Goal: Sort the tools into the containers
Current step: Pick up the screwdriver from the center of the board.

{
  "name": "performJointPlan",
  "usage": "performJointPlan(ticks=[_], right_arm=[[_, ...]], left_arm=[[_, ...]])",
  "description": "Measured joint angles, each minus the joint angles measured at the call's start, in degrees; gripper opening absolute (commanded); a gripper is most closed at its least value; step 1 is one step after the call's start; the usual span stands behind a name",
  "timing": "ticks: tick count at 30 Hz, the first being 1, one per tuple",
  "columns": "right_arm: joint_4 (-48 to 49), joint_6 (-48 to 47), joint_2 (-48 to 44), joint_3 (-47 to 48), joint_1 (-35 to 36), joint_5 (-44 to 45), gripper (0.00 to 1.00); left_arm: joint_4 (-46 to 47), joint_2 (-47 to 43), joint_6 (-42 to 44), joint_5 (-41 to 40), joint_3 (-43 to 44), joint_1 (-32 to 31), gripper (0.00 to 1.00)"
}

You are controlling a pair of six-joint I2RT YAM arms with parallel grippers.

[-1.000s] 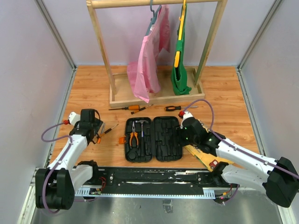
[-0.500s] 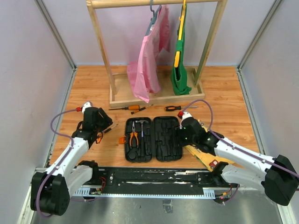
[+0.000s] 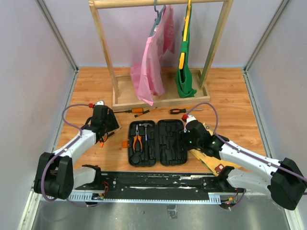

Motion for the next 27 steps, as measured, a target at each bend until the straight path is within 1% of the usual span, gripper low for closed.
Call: performJointPlan(ticks=[8,13,17,22,27], right_arm=[[0.07,0.2,0.09,0.0,0.0,-0.46,0.6],[0.09,0.2,0.68,0.0,0.0,-0.61,0.6],[0.11,0.22,0.72,0.0,0.0,-0.9,0.6],[0.13,0.22,0.72,0.0,0.0,-0.94,0.6],[0.13,0.22,0.66,0.0,0.0,-0.94,0.6]], left_arm=[[-0.85,1.55,0.92,1.6,0.39,-0.15,0.61],[-3.13,3.63,0.31,1.57,0.39,-0.46,0.58],[-3.96,5.88,-0.31,1.4,0.48,-1.99,0.57],[-4.37,8.52,-1.01,-1.05,2.27,-4.09,0.48],[-4.35,9.55,-1.92,-2.8,2.82,-4.87,0.33]])
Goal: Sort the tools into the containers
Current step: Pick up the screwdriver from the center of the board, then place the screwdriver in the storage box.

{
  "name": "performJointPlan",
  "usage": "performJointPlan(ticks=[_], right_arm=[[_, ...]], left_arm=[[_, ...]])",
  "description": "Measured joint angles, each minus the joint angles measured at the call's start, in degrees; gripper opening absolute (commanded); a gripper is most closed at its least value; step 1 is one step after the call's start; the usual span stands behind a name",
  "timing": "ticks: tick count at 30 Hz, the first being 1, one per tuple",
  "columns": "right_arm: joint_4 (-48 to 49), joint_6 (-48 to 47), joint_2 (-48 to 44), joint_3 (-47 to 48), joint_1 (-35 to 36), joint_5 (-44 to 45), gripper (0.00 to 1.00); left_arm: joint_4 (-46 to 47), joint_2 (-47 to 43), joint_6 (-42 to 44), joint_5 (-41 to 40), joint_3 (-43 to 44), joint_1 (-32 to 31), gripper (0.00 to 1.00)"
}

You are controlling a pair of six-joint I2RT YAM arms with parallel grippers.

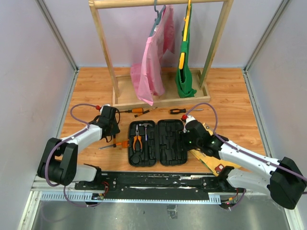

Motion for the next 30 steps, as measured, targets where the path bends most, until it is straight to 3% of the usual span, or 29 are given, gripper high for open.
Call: performJointPlan(ticks=[10,18,30], right_arm=[[0.0,0.04,-0.15,0.0,-0.04,0.0,0.6],[-0.04,0.24,-1.22,0.0,-0.04,0.07,0.6],[-0.17,1.27,-3.17,-0.02,-0.15,1.6,0.6]], left_arm=[[-0.13,0.15,-1.16,-1.05,0.02,-0.31,0.06],[-2.16,-1.42,-1.18,-0.7,-0.02,-0.37,0.01],[-5.44,-11.93,-1.92,1.55,0.02,-1.42,0.0]])
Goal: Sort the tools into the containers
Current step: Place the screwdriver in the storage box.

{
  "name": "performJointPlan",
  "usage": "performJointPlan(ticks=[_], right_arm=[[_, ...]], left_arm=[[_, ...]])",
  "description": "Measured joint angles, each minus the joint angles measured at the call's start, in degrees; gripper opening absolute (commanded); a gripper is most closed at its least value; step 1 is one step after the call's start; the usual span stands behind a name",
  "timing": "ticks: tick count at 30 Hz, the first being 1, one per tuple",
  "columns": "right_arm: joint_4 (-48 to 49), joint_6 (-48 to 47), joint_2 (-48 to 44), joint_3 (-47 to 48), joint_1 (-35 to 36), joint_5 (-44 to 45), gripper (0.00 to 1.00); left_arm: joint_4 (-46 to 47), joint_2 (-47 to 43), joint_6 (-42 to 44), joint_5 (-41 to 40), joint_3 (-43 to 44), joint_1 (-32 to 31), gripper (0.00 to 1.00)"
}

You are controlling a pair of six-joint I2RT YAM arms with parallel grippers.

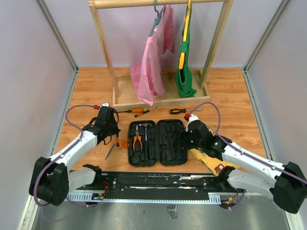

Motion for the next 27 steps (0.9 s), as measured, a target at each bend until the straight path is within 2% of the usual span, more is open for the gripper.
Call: performJointPlan(ticks=[5,14,20,27], right_arm=[[-0.63,1.07,-2.05,-0.59,-0.09,2.27,0.61],[-3.54,4.81,-8.79,-1.29,-0.26,9.92,0.61],[-6.91,7.5,-13.51,-1.9,-1.03,14.36,0.61],[-10.51,9.03,-19.65,-2.99,-1.49,17.79,0.61]], left_arm=[[-0.7,-2.49,-3.98,1.05,0.26,-5.9,0.0],[3.69,-3.02,-18.25,-0.76,1.86,-23.96,0.0],[11.3,6.78,-26.86,-2.75,5.14,-33.07,0.01],[18.97,23.21,-31.3,-3.19,16.57,-39.91,0.0]])
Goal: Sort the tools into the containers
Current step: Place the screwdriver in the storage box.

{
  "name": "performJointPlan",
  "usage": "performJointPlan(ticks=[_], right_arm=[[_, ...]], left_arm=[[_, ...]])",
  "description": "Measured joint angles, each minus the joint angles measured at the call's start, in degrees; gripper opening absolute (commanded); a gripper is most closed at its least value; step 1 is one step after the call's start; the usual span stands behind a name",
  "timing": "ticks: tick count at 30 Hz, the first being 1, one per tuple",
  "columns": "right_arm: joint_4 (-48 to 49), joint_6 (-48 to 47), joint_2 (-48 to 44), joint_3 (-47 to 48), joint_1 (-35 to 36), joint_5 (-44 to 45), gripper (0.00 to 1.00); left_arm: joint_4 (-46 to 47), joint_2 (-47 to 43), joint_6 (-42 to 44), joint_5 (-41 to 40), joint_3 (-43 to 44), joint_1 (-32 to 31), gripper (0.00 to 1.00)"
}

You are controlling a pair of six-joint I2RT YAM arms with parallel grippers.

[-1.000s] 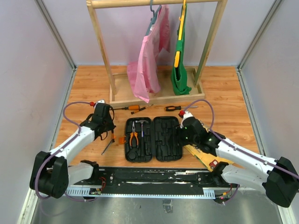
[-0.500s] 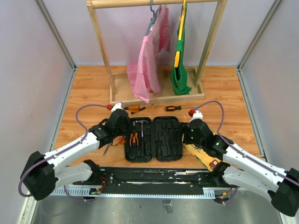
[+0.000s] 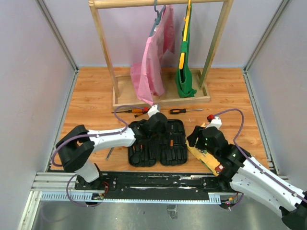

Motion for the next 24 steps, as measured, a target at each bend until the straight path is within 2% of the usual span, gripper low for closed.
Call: performJointPlan(ticks=[10,24], right_arm=[[-3.34,0.11,-2.6,-0.31,-0.35,1.18,0.62],[-3.65,0.15,-2.62,-0.48,-0.35,1.11,0.62]], left_arm=[[1.36,9.33,-2.23,-1.31,6.16,-4.17,0.0],[-1.81,10.32,-6.49,-6.51,5.99,-9.6,0.04]])
